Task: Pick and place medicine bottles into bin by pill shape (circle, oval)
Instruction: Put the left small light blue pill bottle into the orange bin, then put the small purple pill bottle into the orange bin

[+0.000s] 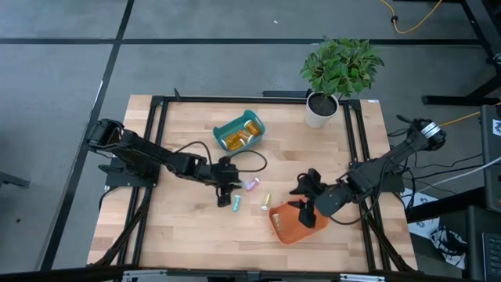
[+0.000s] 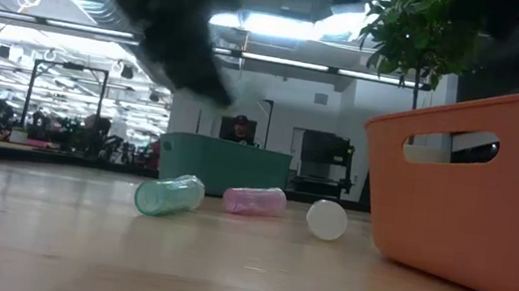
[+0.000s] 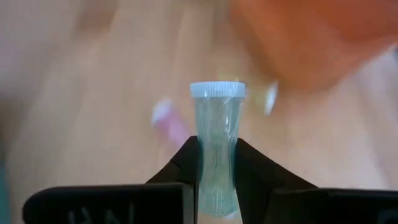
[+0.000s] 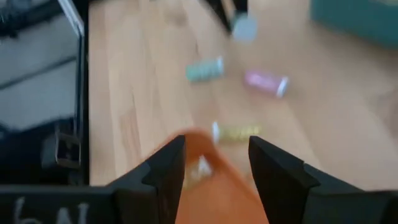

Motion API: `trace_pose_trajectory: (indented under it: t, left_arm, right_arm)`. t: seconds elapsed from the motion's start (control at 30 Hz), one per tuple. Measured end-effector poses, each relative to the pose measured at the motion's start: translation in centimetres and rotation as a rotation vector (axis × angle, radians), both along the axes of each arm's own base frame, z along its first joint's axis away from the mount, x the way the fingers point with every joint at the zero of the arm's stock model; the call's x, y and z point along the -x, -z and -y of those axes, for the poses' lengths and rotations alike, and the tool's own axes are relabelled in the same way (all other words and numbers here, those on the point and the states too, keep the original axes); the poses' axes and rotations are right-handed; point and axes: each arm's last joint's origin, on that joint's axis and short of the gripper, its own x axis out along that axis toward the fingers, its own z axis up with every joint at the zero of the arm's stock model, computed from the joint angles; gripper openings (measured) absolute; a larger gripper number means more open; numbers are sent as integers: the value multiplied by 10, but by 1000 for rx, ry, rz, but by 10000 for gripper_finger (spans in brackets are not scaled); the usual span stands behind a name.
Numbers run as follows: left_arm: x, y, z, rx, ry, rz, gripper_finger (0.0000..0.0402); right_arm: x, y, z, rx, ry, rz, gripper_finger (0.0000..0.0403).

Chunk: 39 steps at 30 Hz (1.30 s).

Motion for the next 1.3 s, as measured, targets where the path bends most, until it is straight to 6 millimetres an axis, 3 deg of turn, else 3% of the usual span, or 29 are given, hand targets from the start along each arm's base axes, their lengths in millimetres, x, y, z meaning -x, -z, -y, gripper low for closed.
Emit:
trace_pose_trajectory:
  t: [0.2, 0.33, 0.43, 0.73, 0.97, 1.3]
  left_arm:
    - [-15, -22, 7, 16, 34, 243, 52]
    - [-28, -18, 10, 35, 33, 339, 51]
    - [-44, -14, 14, 47, 66, 353, 51]
    - [-106, -10, 30, 6, 184, 373, 58]
    - [-111, -9, 34, -82, 241, 375, 97]
    - [-110, -15, 48, -71, 271, 445, 170]
  right_arm:
    - [-4, -55, 4, 204, 82, 169, 177]
    - [-3, -84, 5, 364, 111, 252, 177]
    - [-3, -93, 5, 402, 106, 270, 177]
    - [-3, -83, 5, 379, 108, 241, 177]
    - [-2, -81, 5, 357, 105, 227, 177]
    - [-2, -82, 5, 353, 106, 230, 177]
